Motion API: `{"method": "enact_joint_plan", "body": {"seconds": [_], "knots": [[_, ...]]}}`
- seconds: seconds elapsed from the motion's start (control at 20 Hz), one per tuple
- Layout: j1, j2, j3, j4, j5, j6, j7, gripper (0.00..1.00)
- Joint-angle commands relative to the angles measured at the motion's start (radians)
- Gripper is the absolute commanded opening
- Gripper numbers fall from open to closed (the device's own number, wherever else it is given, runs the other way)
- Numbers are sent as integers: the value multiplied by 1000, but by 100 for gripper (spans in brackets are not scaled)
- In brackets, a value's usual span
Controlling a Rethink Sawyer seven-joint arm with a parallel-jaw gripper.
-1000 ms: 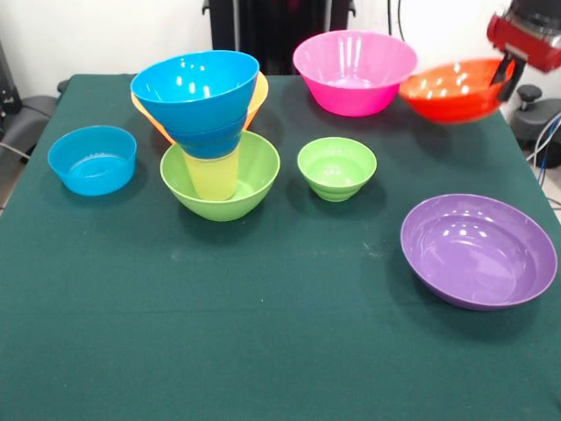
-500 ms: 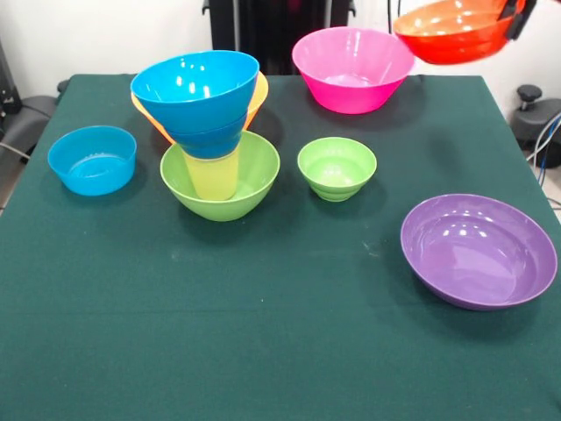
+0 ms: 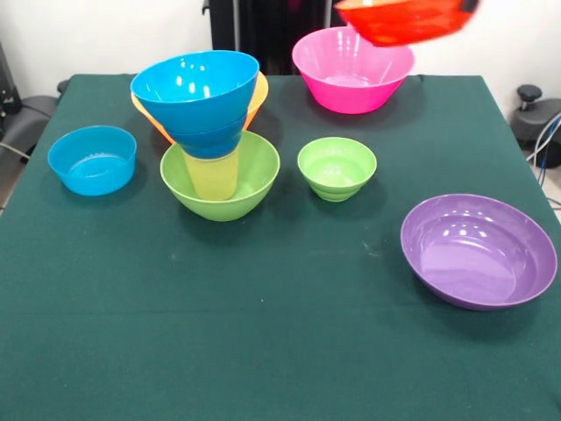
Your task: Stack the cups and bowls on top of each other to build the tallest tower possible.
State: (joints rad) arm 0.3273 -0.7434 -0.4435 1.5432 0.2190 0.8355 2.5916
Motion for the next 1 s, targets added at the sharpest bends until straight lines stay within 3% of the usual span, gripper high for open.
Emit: {"method": "enact_joint_plan", "body": {"seconds": [0.05,0.4,1.0], "knots": [[-135,-65,126,-42,-177,100,-361,0],[-273,-85,217,-46,-265,72,-465,0],[-409,-112,351,150,-320,-132,-503,0]]}}
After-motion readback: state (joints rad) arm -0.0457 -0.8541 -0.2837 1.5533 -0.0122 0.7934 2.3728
